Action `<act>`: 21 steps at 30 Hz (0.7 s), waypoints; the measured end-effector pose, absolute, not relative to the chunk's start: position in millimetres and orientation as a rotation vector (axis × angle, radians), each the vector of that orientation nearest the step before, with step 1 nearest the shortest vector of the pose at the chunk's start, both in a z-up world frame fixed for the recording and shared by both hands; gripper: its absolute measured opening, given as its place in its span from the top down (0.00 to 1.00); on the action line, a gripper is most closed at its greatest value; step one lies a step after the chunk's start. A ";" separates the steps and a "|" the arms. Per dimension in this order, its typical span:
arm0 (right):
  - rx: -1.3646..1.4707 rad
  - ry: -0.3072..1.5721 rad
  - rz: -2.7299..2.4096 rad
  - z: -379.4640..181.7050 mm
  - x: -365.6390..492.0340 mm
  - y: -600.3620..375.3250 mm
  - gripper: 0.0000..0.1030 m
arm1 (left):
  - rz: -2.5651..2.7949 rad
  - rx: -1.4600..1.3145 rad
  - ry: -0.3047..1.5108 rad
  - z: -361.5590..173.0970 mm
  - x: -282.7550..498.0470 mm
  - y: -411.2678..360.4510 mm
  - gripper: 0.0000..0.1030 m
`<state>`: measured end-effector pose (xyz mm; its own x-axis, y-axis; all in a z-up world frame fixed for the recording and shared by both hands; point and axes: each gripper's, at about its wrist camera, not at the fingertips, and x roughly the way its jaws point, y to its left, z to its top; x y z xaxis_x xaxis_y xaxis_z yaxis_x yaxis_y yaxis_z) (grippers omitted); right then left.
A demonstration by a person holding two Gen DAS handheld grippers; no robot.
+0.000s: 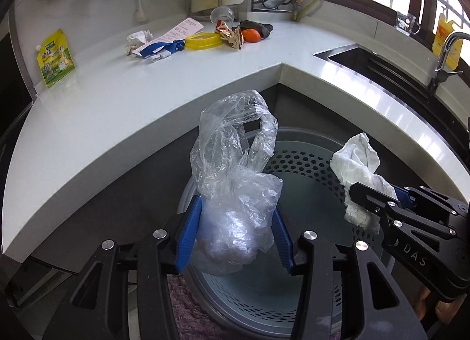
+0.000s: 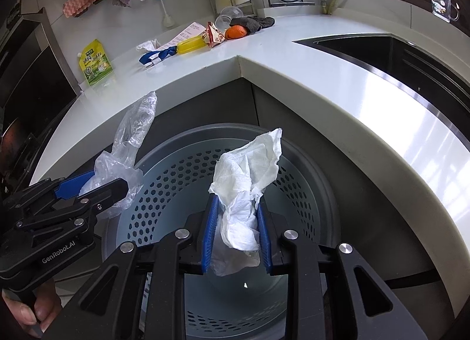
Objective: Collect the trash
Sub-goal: 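Carry tissue and plastic bag over the bin and open both grippers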
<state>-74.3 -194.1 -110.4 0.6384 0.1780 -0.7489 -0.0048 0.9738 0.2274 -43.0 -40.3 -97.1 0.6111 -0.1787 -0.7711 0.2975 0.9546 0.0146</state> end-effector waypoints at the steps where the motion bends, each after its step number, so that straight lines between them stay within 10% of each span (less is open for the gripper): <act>1: 0.212 0.874 0.102 -110.4 -74.5 -194.5 0.70 | -0.275 0.148 0.871 -97.3 -42.6 -40.3 0.50; 6: 0.214 0.850 0.080 -107.5 -76.6 -197.3 0.41 | -0.262 0.149 0.860 -95.9 -42.4 -39.5 0.36; 21: 0.225 0.850 0.068 -106.5 -76.4 -203.7 0.41 | -0.254 0.142 0.862 -95.8 -41.3 -35.1 0.29</act>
